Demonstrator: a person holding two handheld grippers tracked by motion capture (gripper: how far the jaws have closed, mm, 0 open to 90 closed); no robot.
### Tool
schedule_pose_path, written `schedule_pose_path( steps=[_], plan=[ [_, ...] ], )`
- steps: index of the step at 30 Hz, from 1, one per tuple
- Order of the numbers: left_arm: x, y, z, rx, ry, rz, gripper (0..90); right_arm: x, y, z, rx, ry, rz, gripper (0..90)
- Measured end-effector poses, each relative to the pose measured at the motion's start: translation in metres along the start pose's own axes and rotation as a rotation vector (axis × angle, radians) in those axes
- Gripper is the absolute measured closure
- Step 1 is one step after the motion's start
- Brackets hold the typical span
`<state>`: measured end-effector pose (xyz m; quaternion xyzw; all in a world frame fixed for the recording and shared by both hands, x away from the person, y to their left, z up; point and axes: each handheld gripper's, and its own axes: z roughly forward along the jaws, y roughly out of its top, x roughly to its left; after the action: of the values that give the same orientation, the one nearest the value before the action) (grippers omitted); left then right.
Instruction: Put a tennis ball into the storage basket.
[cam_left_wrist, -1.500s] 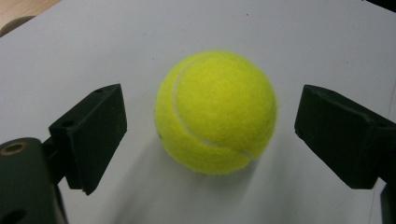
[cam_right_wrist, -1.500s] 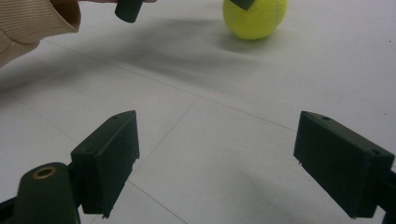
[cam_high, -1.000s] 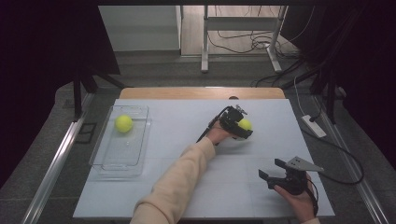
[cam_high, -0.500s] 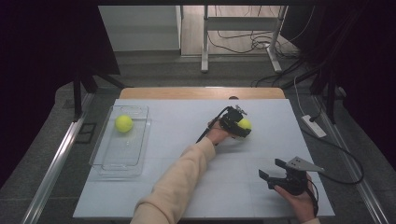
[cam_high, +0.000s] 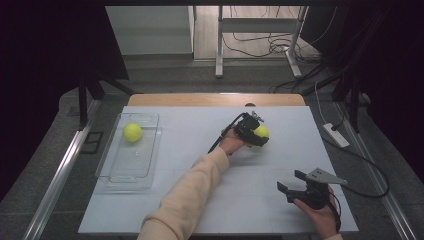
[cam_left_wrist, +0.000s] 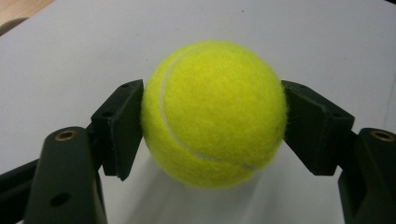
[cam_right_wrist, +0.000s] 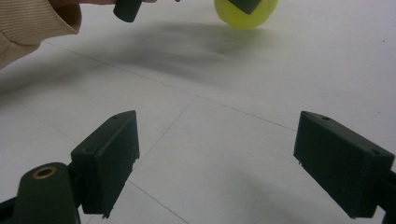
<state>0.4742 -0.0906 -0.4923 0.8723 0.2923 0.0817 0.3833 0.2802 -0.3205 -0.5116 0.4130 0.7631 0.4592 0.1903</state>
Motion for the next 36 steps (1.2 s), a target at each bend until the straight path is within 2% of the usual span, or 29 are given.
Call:
schedule_pose_path(
  steps=[5,20,28,36],
  plan=[
    [-0.001,-0.002,-0.008,-0.013,-0.001,0.002,27.1,0.0,-0.001,-0.001,-0.002,-0.002,0.001,14.3],
    [0.003,-0.025,-0.04,-0.053,0.012,-0.023,27.1,0.002,-0.001,0.002,0.01,-0.008,-0.007,14.3],
    [0.003,-0.031,-0.056,-0.072,0.022,-0.014,27.1,0.003,-0.001,0.003,0.011,-0.009,-0.009,14.3],
    [0.001,-0.034,-0.063,-0.081,0.029,-0.006,27.0,0.003,0.0,0.003,0.008,-0.012,-0.011,14.3]
  ],
)
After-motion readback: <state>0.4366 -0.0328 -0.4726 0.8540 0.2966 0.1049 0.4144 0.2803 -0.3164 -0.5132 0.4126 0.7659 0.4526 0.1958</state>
